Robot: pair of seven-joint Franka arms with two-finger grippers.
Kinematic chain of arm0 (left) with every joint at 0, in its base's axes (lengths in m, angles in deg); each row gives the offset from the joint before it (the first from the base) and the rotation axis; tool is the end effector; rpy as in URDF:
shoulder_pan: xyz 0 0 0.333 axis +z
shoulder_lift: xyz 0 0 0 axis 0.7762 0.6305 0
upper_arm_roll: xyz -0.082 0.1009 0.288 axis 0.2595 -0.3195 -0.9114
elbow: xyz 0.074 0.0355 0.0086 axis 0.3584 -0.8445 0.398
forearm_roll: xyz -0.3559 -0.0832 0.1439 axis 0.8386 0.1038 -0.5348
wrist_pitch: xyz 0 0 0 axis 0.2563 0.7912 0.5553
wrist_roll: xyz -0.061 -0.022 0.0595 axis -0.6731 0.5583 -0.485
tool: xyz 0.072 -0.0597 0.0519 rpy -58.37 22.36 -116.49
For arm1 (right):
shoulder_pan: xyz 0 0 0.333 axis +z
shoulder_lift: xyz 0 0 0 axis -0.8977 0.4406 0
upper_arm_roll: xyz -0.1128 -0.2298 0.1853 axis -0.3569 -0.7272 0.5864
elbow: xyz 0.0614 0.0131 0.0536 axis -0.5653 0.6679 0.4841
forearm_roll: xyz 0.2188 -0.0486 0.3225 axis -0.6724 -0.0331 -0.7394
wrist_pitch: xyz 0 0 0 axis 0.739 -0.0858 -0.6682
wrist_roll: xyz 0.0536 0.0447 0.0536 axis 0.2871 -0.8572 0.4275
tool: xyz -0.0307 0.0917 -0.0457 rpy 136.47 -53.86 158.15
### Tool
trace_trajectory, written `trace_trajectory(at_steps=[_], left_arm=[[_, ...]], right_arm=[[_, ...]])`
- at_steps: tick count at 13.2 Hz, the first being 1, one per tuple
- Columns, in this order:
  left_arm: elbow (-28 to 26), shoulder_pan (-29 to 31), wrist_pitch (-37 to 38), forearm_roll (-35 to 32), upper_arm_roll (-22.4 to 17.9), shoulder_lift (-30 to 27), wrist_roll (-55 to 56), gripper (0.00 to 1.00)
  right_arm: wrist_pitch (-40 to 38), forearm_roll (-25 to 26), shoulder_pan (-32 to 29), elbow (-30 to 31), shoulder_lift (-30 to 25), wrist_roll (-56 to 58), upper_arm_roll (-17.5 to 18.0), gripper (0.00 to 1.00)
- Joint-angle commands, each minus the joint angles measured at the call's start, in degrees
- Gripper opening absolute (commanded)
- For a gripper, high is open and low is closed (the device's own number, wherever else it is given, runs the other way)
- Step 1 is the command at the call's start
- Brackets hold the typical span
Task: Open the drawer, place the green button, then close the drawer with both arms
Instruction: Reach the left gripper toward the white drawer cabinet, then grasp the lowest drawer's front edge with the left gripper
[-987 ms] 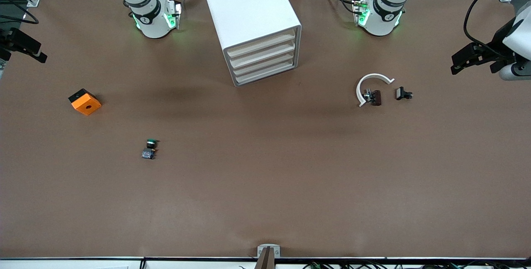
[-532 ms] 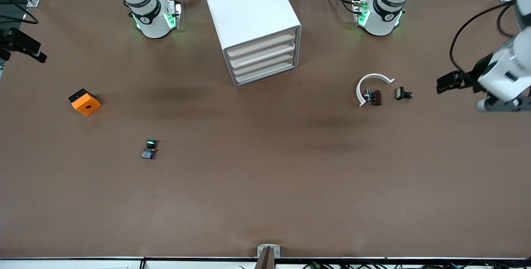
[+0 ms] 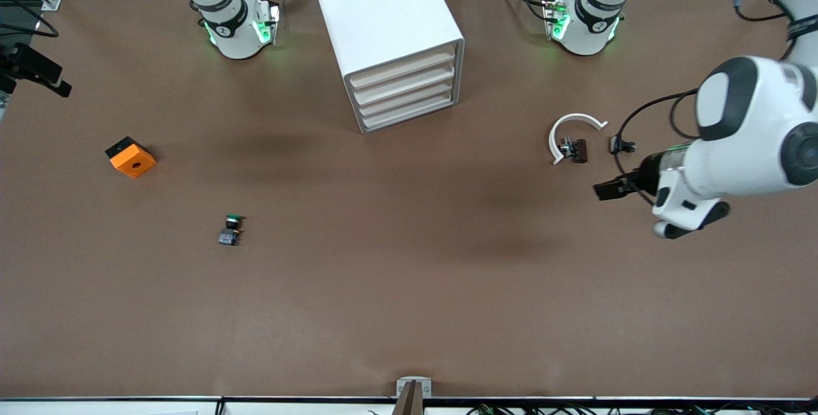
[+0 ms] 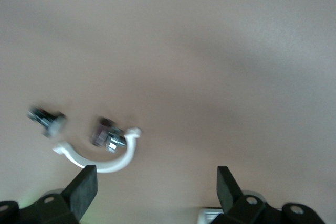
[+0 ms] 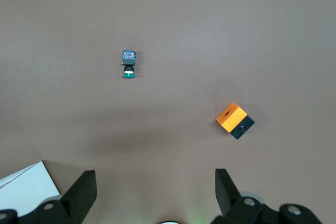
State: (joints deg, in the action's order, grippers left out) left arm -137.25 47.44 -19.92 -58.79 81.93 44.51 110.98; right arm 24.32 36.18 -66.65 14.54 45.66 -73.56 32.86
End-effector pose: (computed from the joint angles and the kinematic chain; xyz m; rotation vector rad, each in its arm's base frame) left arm 0.6242 -0.1210 0.4278 2.9147 0.6970 -0.4645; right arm 0.4964 -0.0589 0.6562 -3.1125 0.1558 0.0187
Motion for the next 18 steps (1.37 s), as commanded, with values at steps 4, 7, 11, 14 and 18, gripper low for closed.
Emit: trace_trajectory(at_steps=[4,7,11,14,18], left_arm=[[-0.1,-3.1,-4.1,12.0,0.1,8.9,15.0,1.0],[0.7,-7.9,-5.2,12.6,0.0,12.6,19.1,1.0],[1.8,-12.2,-5.3,12.9,0.3,15.9,31.3,1.0],[1.8,-16.6,-4.9,12.9,0.3,17.1,40.8,1.0],[1.7,-21.5,-4.4,15.1,0.4,18.5,61.8,1.0]], right_arm=[[0.1,-0.1,-0.4,0.1,-0.3,0.4,0.2,1.0],[0.0,0.4,-0.2,0.1,-0.4,0.5,0.2,1.0],[-0.1,0.5,-0.5,0.2,-0.4,0.5,0.2,1.0],[0.1,0.6,-0.6,0.3,-0.3,0.4,0.2,1.0],[0.8,0.7,-0.6,0.2,-0.3,0.4,-0.1,1.0]])
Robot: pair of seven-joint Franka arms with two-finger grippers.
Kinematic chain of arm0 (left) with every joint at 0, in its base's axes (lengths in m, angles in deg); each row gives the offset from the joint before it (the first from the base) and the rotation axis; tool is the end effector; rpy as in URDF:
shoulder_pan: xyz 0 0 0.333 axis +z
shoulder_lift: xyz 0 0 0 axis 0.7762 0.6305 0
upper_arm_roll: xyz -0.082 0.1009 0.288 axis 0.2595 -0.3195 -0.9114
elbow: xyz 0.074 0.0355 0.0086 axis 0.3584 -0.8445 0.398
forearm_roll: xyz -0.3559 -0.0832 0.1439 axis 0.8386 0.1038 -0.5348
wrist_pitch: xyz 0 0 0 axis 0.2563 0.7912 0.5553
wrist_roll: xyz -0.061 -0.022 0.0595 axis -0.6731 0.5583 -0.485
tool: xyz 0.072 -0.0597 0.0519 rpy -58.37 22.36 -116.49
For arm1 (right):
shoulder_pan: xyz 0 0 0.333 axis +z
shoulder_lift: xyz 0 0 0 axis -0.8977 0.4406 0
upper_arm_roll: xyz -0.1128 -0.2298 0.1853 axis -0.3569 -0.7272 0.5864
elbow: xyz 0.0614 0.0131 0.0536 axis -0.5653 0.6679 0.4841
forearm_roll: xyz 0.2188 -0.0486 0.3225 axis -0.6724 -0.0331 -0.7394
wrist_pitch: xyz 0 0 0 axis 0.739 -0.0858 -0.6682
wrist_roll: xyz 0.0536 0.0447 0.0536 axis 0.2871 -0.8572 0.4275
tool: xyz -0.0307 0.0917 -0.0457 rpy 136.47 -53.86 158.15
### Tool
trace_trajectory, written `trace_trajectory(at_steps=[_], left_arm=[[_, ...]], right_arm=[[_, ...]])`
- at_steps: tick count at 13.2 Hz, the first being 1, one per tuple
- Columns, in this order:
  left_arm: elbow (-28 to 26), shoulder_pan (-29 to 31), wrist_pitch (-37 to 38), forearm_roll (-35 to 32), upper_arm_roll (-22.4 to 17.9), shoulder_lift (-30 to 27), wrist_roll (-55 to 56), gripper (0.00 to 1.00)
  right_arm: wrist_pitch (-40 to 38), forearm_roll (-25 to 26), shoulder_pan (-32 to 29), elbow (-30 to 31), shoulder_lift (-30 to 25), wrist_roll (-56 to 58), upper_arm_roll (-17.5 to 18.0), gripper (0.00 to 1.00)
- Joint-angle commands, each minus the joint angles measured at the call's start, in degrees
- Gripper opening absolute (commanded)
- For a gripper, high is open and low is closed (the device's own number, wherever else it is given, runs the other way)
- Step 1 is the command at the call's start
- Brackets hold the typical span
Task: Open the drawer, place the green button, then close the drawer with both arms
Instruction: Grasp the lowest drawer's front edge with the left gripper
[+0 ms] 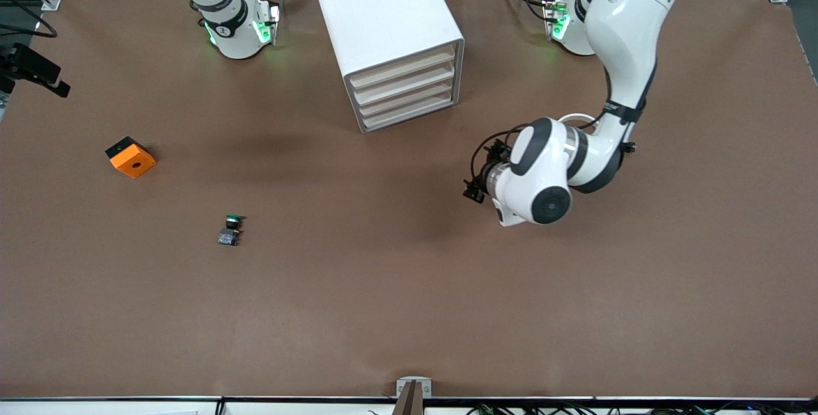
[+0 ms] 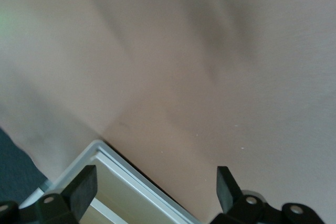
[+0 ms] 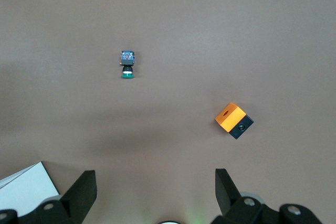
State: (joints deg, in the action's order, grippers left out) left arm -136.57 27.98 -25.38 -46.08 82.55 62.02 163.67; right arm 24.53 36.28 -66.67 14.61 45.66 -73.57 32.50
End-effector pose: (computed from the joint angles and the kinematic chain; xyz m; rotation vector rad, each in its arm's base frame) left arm 0.5542 -0.3506 0.2471 -2.3865 -1.5883 0.9091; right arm 0.4964 -0.0627 0.6559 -3.1129 0.1666 0.0150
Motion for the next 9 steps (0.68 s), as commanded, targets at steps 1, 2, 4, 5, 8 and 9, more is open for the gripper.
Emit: trace_trajectory(at_steps=[1,2,4,5,8,9], left_arm=[[0.9,-3.2,1.1,3.7,-0.3,1.4,16.3,1.0],[0.9,-4.1,1.1,4.0,-0.2,1.7,20.3,1.0],[0.7,-7.5,3.6,5.3,-0.2,2.1,21.8,1.0],[0.7,-7.7,5.3,8.0,-0.2,2.6,21.8,1.0],[0.5,-7.7,10.1,18.0,-0.3,5.6,21.9,1.0],[0.4,-8.2,11.1,18.4,-0.2,6.3,22.1,1.0]], right_arm=[[0.6,0.6,-0.6,0.1,-0.3,0.4,0.3,1.0],[0.4,0.6,-0.6,0.1,-0.3,0.4,0.3,1.0],[0.3,0.6,-0.6,0.1,-0.3,0.4,0.3,1.0],[0.4,0.6,-0.6,0.0,-0.3,0.4,0.3,1.0],[0.1,0.5,-0.5,-0.4,-0.3,0.4,0.3,1.0],[0.3,0.5,-0.5,-0.4,-0.3,0.4,0.3,1.0]])
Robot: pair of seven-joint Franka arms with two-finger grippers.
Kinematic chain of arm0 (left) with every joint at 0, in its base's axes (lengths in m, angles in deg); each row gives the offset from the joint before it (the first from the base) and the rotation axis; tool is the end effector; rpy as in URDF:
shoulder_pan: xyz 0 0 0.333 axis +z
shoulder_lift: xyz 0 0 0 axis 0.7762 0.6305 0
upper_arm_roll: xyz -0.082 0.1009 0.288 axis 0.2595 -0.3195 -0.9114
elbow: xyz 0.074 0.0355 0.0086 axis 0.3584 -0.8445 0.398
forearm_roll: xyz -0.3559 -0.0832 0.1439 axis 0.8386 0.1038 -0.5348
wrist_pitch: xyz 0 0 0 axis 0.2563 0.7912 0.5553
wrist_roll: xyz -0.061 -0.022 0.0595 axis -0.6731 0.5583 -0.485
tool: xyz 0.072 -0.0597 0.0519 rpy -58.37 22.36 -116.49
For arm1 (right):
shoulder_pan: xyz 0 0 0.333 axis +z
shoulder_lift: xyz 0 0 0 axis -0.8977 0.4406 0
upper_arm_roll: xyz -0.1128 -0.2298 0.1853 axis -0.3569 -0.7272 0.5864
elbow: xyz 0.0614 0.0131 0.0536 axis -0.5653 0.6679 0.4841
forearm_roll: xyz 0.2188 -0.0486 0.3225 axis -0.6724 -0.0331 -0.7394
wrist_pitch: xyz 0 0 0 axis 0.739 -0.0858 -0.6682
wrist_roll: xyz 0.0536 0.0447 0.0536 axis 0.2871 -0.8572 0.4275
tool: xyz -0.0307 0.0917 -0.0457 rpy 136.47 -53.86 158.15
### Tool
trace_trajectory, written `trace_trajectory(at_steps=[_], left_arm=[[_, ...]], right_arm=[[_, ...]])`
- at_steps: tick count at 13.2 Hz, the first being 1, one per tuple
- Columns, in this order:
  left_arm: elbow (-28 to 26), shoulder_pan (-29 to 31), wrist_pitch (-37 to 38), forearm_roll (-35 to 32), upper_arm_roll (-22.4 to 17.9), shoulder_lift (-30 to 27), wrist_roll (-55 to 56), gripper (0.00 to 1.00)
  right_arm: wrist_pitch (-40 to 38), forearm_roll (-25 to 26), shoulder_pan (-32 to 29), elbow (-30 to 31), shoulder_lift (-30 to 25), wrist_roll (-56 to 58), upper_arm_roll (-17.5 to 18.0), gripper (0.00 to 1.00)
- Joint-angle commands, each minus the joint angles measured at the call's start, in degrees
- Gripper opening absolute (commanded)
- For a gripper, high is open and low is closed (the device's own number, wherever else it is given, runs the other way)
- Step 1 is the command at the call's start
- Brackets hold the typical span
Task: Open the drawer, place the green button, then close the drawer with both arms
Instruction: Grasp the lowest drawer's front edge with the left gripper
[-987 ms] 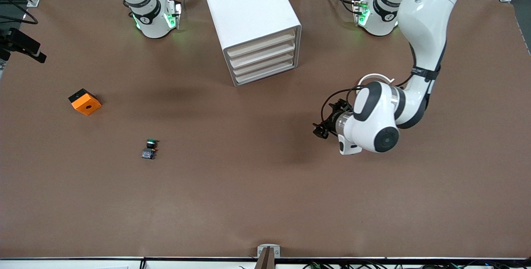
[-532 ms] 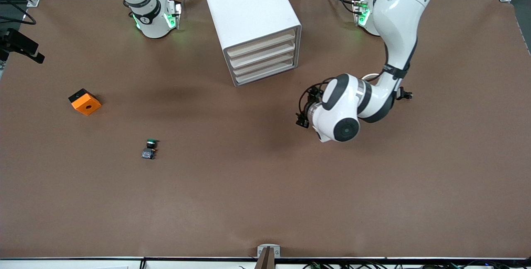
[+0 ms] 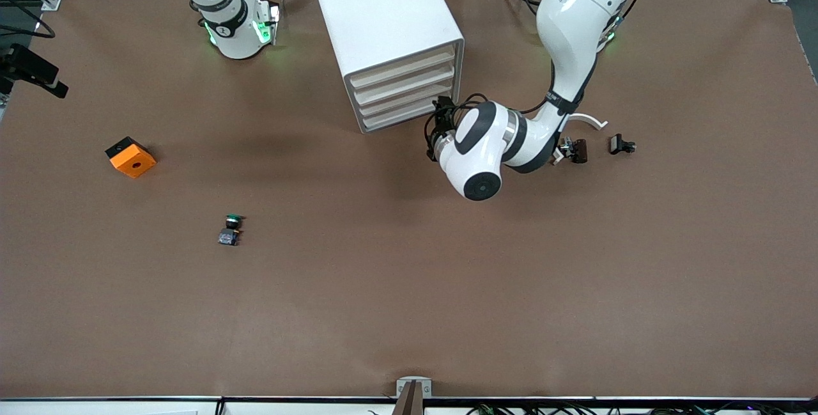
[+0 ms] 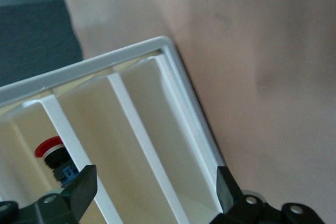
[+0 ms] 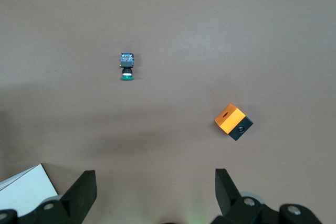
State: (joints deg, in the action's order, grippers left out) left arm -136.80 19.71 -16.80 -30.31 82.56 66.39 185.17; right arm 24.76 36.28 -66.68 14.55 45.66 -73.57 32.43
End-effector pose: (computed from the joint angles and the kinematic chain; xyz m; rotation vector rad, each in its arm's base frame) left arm 0.4639 -0.4390 0.2091 -1.8022 -1.6933 1.1887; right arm 0.4967 -0.0636 0.6568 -3.1129 0.1688 0.0071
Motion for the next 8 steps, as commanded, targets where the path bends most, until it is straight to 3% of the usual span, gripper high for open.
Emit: trace_trajectory(at_steps=[1,4,6,8], left_arm=[[0.4,-0.8,3.3,3.1,-0.3,2.4,1.2,1.0],[0.5,-1.1,4.2,6.5,-0.2,4.8,7.6,1.0],[0.5,-1.1,6.8,8.8,-0.2,6.3,9.1,0.89],[0.5,-1.7,7.2,9.1,-0.3,7.4,10.6,0.85]], right_arm=[[0.1,0.5,-0.5,-0.4,-0.3,0.4,0.4,1.0],[0.2,0.6,-0.5,-0.6,-0.3,0.6,0.4,1.0],[0.1,0.6,-0.7,-1.4,0.4,0.8,0.4,1.0],[0.0,0.8,-1.1,-1.9,1.1,0.3,0.3,1.0]])
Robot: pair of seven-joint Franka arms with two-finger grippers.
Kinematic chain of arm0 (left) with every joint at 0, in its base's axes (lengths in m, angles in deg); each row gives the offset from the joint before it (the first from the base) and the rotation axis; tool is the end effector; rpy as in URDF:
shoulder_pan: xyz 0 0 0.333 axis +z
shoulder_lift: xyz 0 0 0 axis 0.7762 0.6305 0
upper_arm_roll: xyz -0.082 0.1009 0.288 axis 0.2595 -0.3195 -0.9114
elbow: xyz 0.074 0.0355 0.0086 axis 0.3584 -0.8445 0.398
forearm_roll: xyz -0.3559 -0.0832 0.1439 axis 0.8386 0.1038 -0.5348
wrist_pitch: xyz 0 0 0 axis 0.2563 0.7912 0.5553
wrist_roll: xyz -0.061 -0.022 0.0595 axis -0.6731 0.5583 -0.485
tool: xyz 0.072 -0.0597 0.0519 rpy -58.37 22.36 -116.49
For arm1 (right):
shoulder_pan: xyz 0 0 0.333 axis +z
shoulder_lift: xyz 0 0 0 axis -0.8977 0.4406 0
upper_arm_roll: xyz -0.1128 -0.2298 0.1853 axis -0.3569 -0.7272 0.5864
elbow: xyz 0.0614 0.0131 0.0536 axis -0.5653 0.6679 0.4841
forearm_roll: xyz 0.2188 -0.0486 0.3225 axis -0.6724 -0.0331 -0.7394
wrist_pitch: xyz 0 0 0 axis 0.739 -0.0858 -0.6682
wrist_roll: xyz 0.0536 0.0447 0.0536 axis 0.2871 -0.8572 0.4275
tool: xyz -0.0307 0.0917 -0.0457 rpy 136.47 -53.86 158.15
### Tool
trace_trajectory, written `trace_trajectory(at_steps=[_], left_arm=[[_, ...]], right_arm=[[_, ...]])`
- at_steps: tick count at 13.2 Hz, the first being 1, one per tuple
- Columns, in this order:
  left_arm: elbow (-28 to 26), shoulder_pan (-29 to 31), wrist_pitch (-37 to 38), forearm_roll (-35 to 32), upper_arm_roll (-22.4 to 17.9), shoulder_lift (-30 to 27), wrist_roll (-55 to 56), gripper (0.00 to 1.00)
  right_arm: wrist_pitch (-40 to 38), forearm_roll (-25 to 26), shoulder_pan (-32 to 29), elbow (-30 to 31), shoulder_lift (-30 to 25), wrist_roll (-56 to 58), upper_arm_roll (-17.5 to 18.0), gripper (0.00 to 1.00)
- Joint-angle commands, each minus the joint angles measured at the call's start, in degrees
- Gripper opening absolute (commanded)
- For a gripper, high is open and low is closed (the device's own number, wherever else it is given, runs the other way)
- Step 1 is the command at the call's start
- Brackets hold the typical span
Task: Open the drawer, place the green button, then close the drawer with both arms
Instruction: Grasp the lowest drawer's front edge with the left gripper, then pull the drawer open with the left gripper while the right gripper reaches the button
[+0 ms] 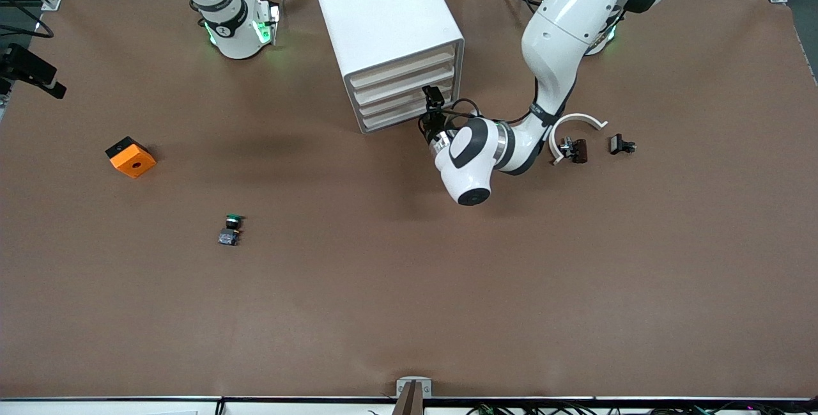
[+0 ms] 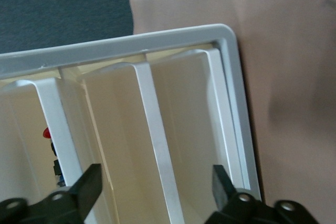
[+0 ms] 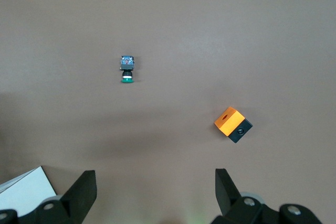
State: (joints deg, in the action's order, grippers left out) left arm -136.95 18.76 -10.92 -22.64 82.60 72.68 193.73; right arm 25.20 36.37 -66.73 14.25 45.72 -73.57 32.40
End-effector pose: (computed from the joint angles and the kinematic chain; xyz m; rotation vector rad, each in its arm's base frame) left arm 0.4274 -0.4465 0.1525 -1.4263 -1.6510 1.2850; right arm 0.4978 -0.0646 0.6594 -3.1152 0.1714 -0.0112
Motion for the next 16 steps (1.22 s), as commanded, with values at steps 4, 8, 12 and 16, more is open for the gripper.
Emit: trace_trajectory(at_steps=[4,8,12,16], left_arm=[[0.7,-3.1,1.4,3.5,-0.3,2.3,3.9,0.69],[0.7,-4.2,1.0,6.4,-0.4,3.4,3.9,0.49],[1.1,-4.1,0.7,6.3,-0.6,4.3,3.6,0.49],[1.3,-4.2,0.7,6.3,-0.6,4.4,3.5,0.22]], right_arm=[[-0.1,0.0,-3.7,-1.8,4.8,0.6,0.3,1.0],[0.7,1.3,-3.5,-2.8,10.5,0.9,0.4,1.0],[2.9,11.1,1.0,-3.4,15.4,0.9,0.9,1.0],[4.9,7.7,3.9,-6.2,17.8,-1.8,0.9,1.0]])
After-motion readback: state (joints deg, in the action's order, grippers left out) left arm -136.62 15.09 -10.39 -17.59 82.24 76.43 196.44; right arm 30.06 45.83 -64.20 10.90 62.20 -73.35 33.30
